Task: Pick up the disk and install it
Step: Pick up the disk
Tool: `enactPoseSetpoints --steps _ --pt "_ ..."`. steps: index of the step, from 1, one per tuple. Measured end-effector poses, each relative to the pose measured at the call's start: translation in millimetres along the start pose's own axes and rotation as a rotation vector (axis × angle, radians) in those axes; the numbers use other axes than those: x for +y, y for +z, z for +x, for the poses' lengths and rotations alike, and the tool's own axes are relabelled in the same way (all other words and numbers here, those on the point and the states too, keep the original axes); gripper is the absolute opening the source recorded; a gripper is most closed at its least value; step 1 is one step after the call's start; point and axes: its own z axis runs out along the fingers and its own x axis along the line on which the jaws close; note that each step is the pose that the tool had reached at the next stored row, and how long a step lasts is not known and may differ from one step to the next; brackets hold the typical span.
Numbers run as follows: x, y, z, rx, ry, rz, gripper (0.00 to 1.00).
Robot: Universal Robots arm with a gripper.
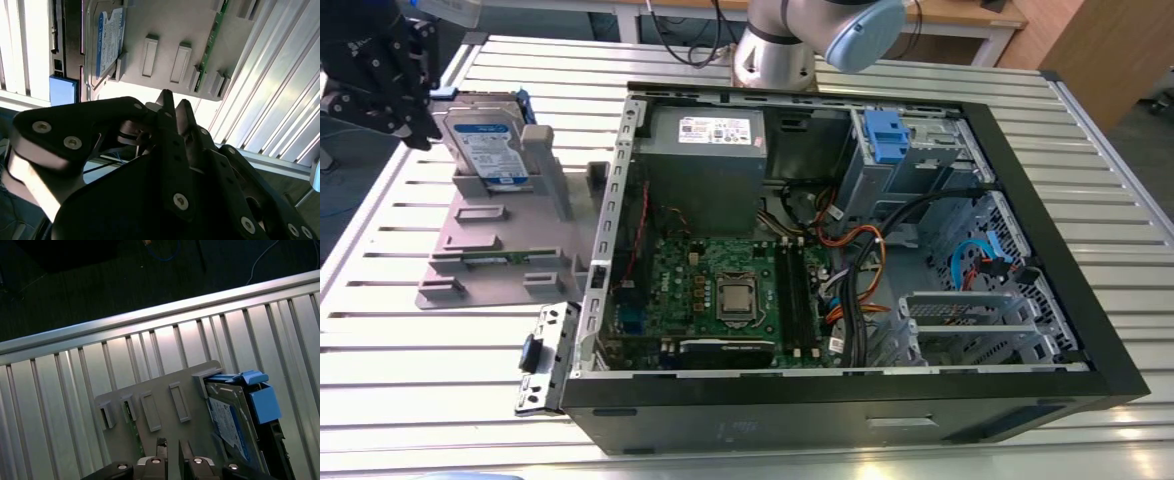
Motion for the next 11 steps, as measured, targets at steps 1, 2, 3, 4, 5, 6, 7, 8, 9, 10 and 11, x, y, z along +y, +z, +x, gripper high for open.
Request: enactPoseSetpoints --steps 1,2,3,4,5,6,7,8,9,10,11 --pt "0.0 0.0 0.0 0.0 0.0 0.0 0.23" --pt "0.0 0.0 0.0 0.0 0.0 0.0 0.29" --pt "0.0 0.0 0.0 0.0 0.0 0.0 0.29" --pt "0.0 0.0 0.0 0.0 0.0 0.0 0.35" --pt "0.0 0.0 0.0 0.0 0.0 0.0 0.41" --pt "0.0 0.0 0.0 0.0 0.0 0.0 0.41" --pt "0.0 0.0 0.0 0.0 0.0 0.0 0.41" --pt "-0.1 0.0 0.0 0.0 0.0 0.0 0.47" --pt "-0.1 0.0 0.0 0.0 0.0 0.0 0.47" --pt "-0.1 0.0 0.0 0.0 0.0 0.0 0.47" --pt "-0.1 0.0 0.0 0.0 0.0 0.0 0.47"
